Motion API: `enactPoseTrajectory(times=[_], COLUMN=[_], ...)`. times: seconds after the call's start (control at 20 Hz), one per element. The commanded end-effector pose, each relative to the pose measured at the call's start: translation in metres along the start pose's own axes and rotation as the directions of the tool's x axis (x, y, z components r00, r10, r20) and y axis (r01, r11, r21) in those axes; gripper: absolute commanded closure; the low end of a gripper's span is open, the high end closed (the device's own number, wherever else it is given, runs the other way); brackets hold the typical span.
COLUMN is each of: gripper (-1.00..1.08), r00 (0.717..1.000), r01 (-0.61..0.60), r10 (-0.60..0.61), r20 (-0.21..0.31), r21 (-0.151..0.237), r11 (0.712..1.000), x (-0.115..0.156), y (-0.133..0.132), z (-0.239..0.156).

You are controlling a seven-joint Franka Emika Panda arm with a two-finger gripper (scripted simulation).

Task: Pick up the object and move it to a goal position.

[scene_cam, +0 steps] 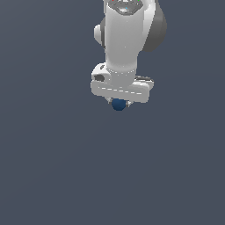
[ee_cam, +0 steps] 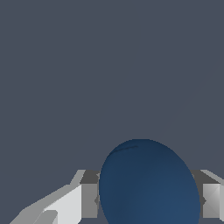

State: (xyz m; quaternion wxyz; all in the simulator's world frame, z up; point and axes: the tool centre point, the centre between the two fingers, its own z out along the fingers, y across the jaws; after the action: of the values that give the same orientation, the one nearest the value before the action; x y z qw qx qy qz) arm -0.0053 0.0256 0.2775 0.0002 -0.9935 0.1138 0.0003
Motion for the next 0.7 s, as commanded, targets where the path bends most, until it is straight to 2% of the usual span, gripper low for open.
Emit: enactPoseTrajectory(times=[0.0, 0.35, 0.65], gripper=[1.08, 1.08, 1.08], r00=[1.000, 1.000, 1.000], r01=[0.000, 0.000, 0.000], r10=[0.000, 0.000, 0.000], r20=[0.000, 0.000, -0.001], r21=[0.000, -0.001, -0.001], r11=[1.000, 1.000, 1.000], x=[-0.007, -0.021, -0.027], y=[0.001, 0.003, 0.003], z=[-0.030, -0.100, -0.138])
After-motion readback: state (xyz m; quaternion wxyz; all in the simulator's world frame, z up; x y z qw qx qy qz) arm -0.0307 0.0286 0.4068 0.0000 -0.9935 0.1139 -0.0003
